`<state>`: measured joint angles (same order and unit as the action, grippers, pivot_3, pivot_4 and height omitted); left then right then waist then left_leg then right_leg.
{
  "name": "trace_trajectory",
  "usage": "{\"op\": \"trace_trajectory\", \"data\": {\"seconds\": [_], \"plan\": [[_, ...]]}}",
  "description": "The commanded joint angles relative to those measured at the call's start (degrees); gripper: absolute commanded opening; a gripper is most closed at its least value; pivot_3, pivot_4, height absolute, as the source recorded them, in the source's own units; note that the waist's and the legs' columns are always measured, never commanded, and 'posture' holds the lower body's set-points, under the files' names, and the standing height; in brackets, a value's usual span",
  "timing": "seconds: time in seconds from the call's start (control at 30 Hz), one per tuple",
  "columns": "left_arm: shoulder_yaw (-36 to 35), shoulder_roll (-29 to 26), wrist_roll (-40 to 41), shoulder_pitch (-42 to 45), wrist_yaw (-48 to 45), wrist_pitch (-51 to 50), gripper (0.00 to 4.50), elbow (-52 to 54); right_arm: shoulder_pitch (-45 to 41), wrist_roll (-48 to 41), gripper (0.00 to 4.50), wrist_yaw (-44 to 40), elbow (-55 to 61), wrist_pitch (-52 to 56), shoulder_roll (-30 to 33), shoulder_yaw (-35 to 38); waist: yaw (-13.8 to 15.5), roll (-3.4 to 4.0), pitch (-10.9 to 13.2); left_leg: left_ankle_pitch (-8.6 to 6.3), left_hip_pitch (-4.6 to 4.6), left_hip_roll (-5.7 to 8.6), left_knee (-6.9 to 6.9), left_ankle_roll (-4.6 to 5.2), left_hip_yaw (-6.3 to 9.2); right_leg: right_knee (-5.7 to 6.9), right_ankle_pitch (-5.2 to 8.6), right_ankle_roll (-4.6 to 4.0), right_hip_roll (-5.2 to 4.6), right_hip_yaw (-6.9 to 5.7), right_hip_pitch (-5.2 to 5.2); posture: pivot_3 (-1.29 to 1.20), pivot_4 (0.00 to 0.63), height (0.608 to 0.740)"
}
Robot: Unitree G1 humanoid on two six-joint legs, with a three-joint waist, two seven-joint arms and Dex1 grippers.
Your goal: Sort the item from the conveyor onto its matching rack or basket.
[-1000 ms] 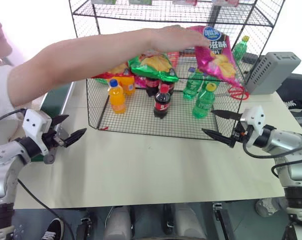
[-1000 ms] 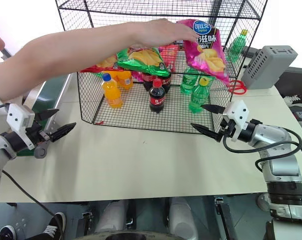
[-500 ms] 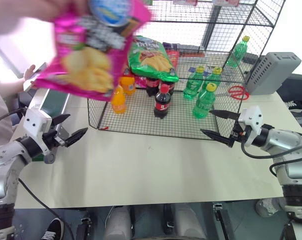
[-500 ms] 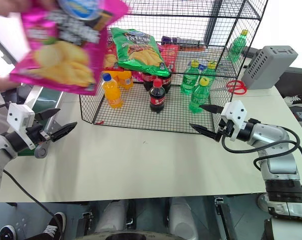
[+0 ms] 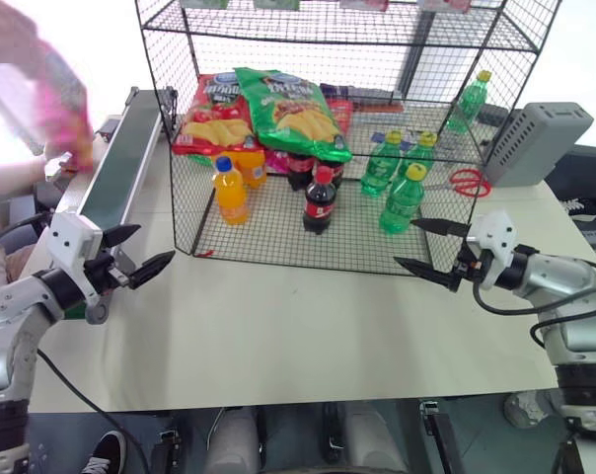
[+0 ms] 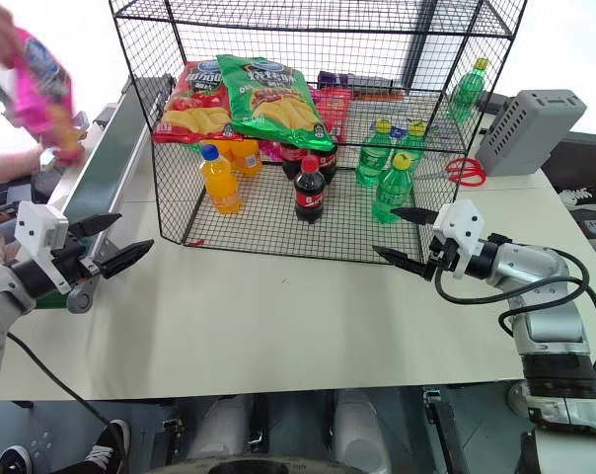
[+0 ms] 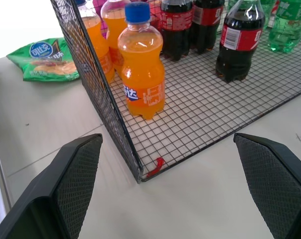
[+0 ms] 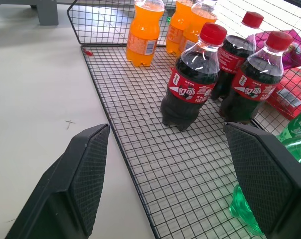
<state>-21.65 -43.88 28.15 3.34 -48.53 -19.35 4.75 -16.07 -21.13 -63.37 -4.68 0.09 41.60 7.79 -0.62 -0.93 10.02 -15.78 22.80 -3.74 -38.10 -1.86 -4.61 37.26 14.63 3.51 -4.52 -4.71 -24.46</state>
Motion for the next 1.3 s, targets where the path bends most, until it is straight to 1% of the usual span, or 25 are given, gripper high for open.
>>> {"op": "trace_trajectory", "data": {"seconds": [0.03,0.2,0.23,0.37,0.5,0.93,1.13,1.2,1.3], "plan": [[-2.0,-0.7,0.2,-0.5,0.2,0.5,4.50,2.0,-0.9,0.1,3.79,-0.2,0.4,-1.4,-0.1,0.1,0.0,0.00,0.0,0.00,0.00,0.00,0.00,0.00,0.00,0.00,0.00,0.00,0.00,0.00,0.00,0.00,0.150,0.740],[-2.0,-1.3,0.7,-0.9,-0.4,0.0,4.50,2.5,-0.4,0.1,3.79,-0.4,0.1,-1.9,-0.3,-0.3,0.0,0.00,0.0,0.00,0.00,0.00,0.00,0.00,-0.01,0.00,0.00,0.00,0.00,0.00,0.00,0.00,0.150,0.740],[-2.4,-1.8,2.3,-1.2,-1.3,-2.2,4.50,2.6,-0.4,0.1,3.79,-0.5,0.3,-1.9,-0.3,-0.3,0.0,0.00,0.0,0.00,0.00,0.00,0.00,0.00,-0.01,0.00,0.00,0.00,0.00,0.00,0.00,0.00,0.150,0.740],[-3.9,-2.3,7.6,-1.8,-5.2,-6.0,4.50,2.9,-1.0,-0.2,3.79,-0.7,0.6,-1.4,-0.4,-0.3,0.0,0.00,0.0,0.00,0.00,0.00,0.00,0.00,-0.01,0.00,0.00,0.00,-0.01,0.00,0.00,0.00,0.150,0.740],[-4.9,-2.6,8.4,-1.9,-5.9,-6.6,4.50,2.8,-1.3,0.1,3.79,-1.2,0.4,-1.7,-0.2,-0.6,0.0,0.00,0.0,0.00,-0.01,0.00,0.00,0.00,-0.01,0.01,0.00,0.00,0.00,0.00,0.00,0.00,0.150,0.740],[-4.7,-2.0,3.3,-2.9,-3.6,0.1,4.50,1.5,-2.3,0.2,3.79,-1.5,0.2,-1.6,-0.4,-1.5,0.0,0.00,0.0,0.00,-0.01,0.00,0.00,0.00,-0.02,0.00,0.00,0.00,-0.01,0.00,0.00,0.00,0.150,0.740],[-6.3,-3.1,6.2,-3.6,-5.1,-3.2,4.50,1.8,-2.7,-1.7,3.79,-1.8,2.3,1.7,-1.0,-2.2,0.0,0.00,0.0,0.00,-0.01,0.00,0.00,0.00,-0.01,0.01,0.00,-0.01,0.00,0.00,0.00,0.00,0.150,0.740],[-7.3,-3.3,6.4,-4.2,-6.7,-2.1,4.50,1.7,-2.7,-2.5,3.79,-1.9,3.6,3.0,-1.3,-2.5,0.0,0.00,0.0,0.00,-0.01,-0.01,0.00,0.00,-0.01,0.01,0.00,0.00,0.00,0.00,0.00,0.00,0.150,0.740],[-8.3,-2.5,2.6,-5.7,-5.4,3.2,4.50,1.2,-2.8,-3.0,3.79,-1.1,6.3,4.8,-3.1,-4.0,-0.1,0.00,0.0,0.00,-0.02,-0.01,0.00,0.00,-0.02,0.01,0.00,-0.01,0.00,0.00,0.00,0.00,0.150,0.740]]}}
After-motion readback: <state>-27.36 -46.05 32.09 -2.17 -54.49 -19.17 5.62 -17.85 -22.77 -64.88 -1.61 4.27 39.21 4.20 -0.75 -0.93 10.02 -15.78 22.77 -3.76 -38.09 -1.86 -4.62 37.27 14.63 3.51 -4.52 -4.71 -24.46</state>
